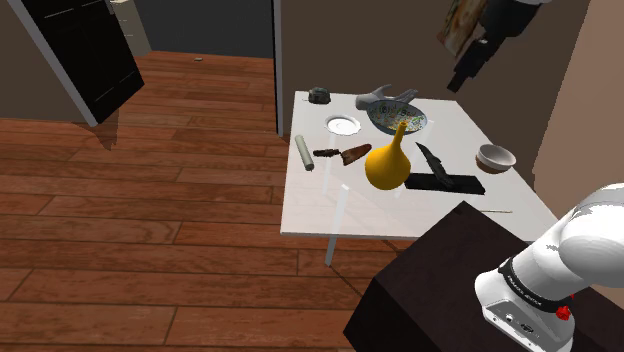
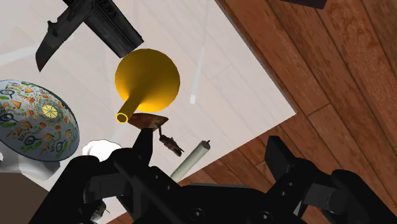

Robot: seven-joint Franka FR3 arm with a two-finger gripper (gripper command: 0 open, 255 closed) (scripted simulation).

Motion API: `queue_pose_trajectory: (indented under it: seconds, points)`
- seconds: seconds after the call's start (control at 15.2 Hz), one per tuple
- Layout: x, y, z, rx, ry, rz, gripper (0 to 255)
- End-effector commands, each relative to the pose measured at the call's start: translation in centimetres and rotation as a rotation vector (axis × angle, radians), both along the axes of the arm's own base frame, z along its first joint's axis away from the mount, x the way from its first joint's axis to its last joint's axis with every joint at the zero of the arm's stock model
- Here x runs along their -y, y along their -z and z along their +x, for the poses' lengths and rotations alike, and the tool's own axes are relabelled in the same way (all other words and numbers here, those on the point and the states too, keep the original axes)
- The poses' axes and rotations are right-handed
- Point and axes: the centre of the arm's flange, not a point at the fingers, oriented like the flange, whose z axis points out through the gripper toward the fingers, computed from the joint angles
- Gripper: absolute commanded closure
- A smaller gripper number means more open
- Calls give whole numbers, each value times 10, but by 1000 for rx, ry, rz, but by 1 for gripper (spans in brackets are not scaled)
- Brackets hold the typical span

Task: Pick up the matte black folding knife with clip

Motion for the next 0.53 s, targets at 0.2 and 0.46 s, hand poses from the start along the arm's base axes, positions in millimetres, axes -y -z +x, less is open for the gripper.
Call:
queue_pose_trajectory:
  seconds: [0.2, 0.46]
  points:
    - [26, 24, 20, -16, 30, 10, 0]
    - [62, 57, 45, -38, 70, 22, 0]
